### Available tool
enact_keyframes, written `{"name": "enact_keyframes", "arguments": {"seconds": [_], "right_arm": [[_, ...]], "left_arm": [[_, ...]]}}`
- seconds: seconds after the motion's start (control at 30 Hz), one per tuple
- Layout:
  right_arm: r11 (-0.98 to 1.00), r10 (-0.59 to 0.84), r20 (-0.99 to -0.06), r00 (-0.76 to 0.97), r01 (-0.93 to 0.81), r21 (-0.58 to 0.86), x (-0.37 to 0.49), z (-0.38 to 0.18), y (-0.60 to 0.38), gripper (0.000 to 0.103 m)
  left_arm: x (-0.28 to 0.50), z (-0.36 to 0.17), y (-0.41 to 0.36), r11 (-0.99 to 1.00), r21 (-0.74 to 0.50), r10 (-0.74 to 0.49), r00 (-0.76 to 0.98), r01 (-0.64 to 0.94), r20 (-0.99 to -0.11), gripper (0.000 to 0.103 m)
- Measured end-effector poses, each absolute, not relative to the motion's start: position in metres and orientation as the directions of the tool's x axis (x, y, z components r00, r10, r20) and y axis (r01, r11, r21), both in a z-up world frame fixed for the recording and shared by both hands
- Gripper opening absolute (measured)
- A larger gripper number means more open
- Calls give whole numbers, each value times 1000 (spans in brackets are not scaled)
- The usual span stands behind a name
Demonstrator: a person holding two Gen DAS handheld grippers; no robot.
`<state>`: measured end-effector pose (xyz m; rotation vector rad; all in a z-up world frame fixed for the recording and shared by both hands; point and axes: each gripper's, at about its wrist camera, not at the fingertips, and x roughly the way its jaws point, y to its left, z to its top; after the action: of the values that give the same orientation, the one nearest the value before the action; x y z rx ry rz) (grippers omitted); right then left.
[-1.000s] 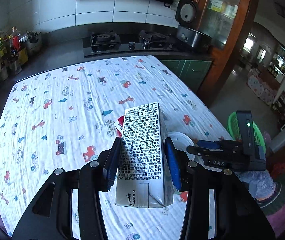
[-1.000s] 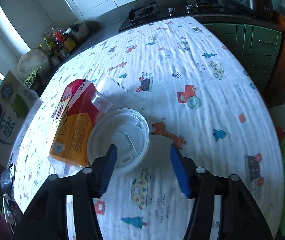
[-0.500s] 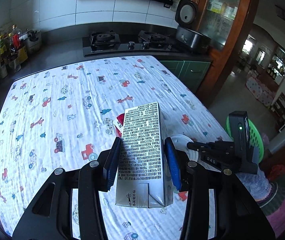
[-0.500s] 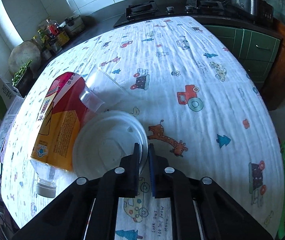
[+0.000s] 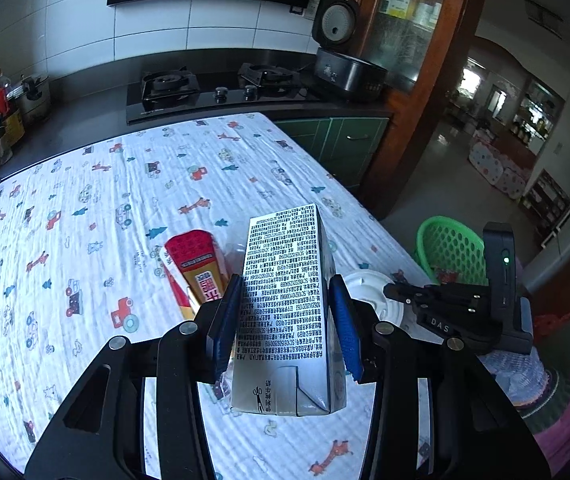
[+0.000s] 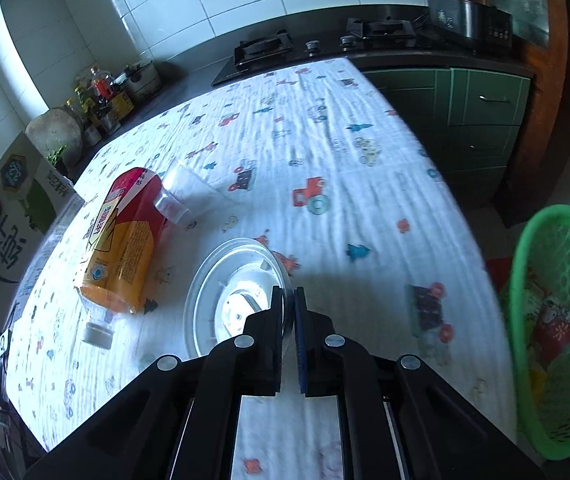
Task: Collect trash
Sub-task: 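Drop the white lid in the basket with right gripper while left carries the carton, then drop the white milk carton into the green basket with the left gripper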
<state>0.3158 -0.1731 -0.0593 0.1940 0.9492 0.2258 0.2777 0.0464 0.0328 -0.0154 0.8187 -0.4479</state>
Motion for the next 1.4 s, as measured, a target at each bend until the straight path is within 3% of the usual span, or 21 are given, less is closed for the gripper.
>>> {"name": "enact_keyframes", "arguments": {"seconds": [0.5,1.13,1.4], "right_arm": [[977,106,-765,635,77,200,265,-43,-294,6],[933,-142,-808,571,351,85,232,-73,-439,6],[917,-134,-808,574,381,118,221,-83,-465,20]], "left_arm": [[278,29,-56,832,-211,-493,511,513,-704,43],[279,21,-177,739,-216,-560,403,638,-724,43],[281,12,-230,700,-215,-571,352,681,-742,43]]}}
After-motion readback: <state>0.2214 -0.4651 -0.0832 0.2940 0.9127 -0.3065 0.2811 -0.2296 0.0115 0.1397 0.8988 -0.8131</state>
